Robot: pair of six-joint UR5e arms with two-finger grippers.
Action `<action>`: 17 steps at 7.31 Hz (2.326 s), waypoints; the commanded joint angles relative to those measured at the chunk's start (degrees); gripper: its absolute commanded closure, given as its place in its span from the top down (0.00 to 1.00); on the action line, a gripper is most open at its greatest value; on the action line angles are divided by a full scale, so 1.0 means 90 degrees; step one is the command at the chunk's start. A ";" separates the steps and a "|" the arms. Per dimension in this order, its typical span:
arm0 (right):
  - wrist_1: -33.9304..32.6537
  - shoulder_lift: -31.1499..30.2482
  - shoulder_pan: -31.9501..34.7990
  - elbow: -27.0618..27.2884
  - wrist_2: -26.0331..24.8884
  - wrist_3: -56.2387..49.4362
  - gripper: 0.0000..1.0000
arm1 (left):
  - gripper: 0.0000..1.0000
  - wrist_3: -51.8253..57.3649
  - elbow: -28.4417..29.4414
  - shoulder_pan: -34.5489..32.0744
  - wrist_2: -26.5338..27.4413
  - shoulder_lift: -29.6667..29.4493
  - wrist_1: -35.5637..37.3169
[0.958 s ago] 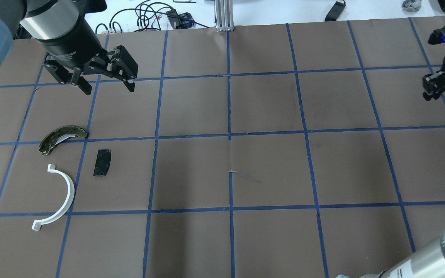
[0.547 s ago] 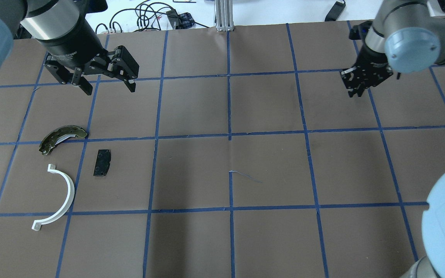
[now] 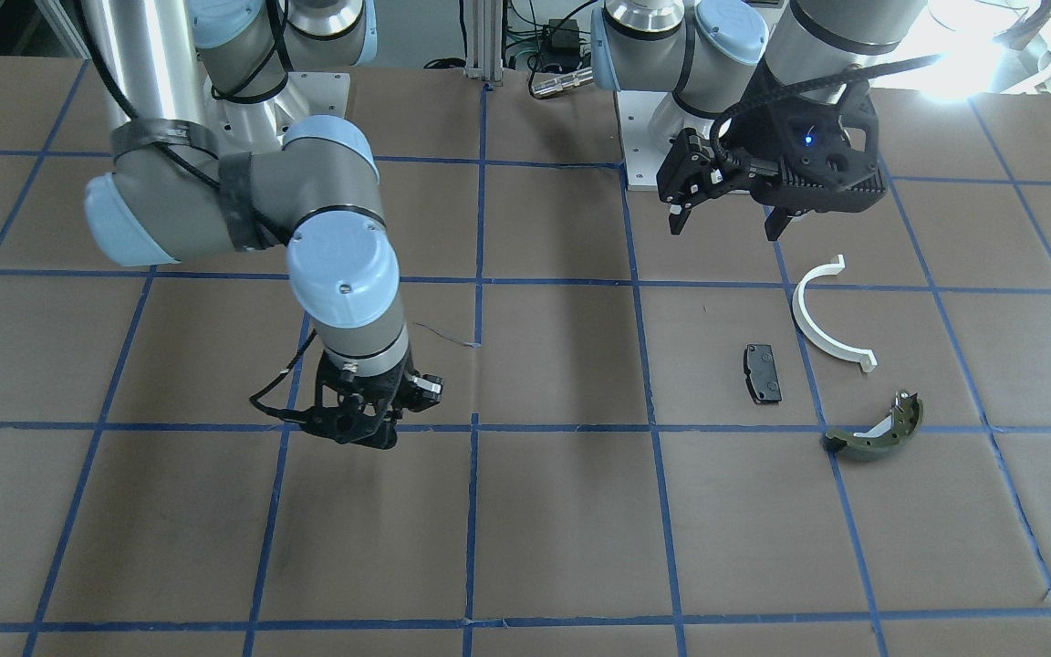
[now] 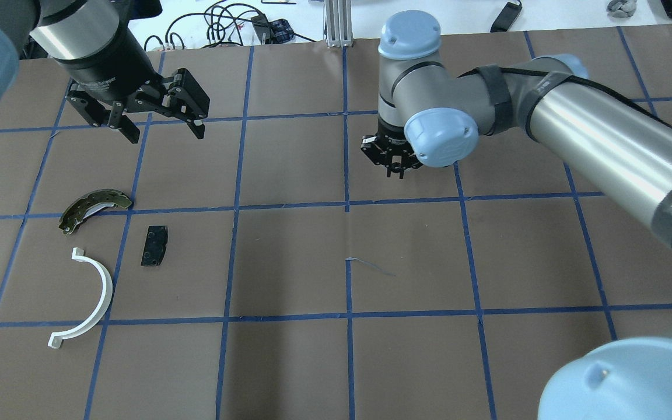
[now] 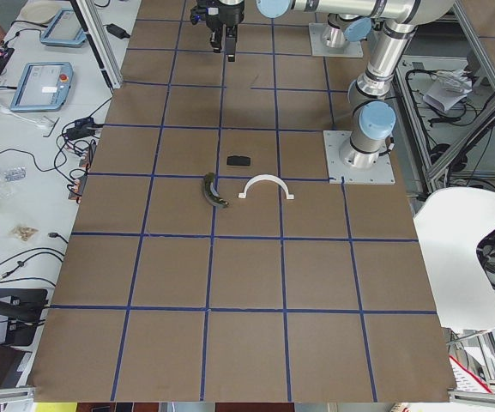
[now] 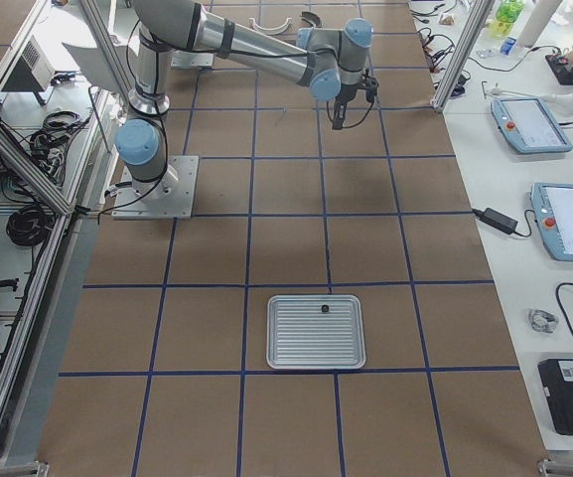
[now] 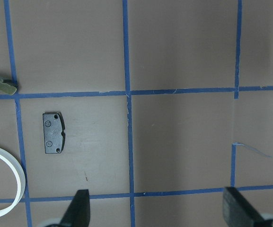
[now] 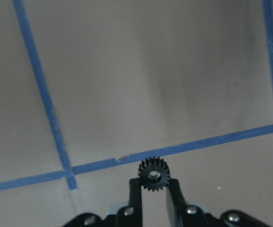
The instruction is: Place bearing gear from tray to pile
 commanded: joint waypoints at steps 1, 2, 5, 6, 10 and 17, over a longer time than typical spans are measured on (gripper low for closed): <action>-0.0420 0.0346 0.0793 0.0011 0.0365 0.1158 0.00 | 1.00 0.0041 0.0001 0.0002 -0.0010 0.0010 0.0000; -0.0509 0.0522 0.0863 0.0011 0.0378 0.1191 0.00 | 1.00 0.0060 0.0001 0.0041 -0.0001 0.0010 0.0000; -0.0510 0.0651 0.0864 0.0031 0.0475 0.0997 0.69 | 1.00 0.0109 0.0001 0.0412 -0.0039 0.0010 -0.0049; -0.0500 0.0641 0.0845 0.0089 0.0466 0.1016 1.00 | 1.00 0.0090 0.0068 0.0383 -0.0011 -0.0164 0.0000; 0.0132 -0.0011 -0.0975 0.0099 0.0358 -0.1631 1.00 | 1.00 -0.0417 -0.0125 -0.0043 -0.0020 -0.1081 0.0688; 0.0477 -0.0541 -0.4784 0.0089 -0.0648 -0.7022 1.00 | 1.00 -0.2439 -0.1199 -0.2037 0.0068 -0.2869 0.3911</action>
